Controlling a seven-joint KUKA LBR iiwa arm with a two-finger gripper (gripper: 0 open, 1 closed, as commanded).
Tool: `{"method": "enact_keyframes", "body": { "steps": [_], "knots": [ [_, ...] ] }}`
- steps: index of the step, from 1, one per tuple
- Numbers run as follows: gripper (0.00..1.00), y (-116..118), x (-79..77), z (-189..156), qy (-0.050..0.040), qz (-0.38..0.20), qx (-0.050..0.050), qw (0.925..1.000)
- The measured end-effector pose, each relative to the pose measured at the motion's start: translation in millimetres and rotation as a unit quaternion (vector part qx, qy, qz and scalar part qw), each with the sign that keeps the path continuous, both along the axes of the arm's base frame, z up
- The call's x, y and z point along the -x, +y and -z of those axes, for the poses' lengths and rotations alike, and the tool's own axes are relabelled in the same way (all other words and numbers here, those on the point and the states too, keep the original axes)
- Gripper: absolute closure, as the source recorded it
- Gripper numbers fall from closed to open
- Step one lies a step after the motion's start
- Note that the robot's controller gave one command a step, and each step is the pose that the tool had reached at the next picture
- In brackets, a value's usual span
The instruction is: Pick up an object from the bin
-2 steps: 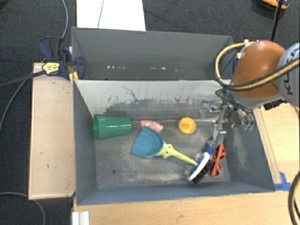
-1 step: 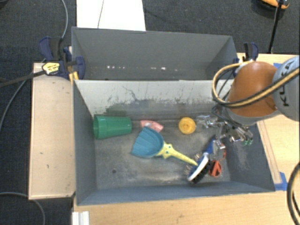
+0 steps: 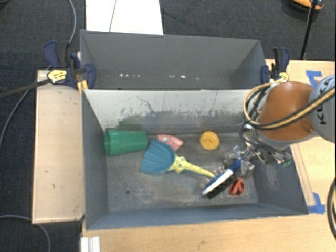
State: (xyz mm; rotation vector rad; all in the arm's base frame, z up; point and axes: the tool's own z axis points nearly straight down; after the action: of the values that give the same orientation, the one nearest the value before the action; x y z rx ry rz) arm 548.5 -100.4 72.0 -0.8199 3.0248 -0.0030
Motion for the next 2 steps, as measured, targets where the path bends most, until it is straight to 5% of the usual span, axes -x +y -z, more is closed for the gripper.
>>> {"method": "enact_keyframes", "body": {
  "steps": [1, 2],
  "knots": [
    [1.00, 0, 0.0, 0, 0.0000, 0.000, 0.000, 1.0000],
    [1.00, -2, -4.2, -96, -0.0014, 0.006, 0.000, 1.0000]
  ]
}}
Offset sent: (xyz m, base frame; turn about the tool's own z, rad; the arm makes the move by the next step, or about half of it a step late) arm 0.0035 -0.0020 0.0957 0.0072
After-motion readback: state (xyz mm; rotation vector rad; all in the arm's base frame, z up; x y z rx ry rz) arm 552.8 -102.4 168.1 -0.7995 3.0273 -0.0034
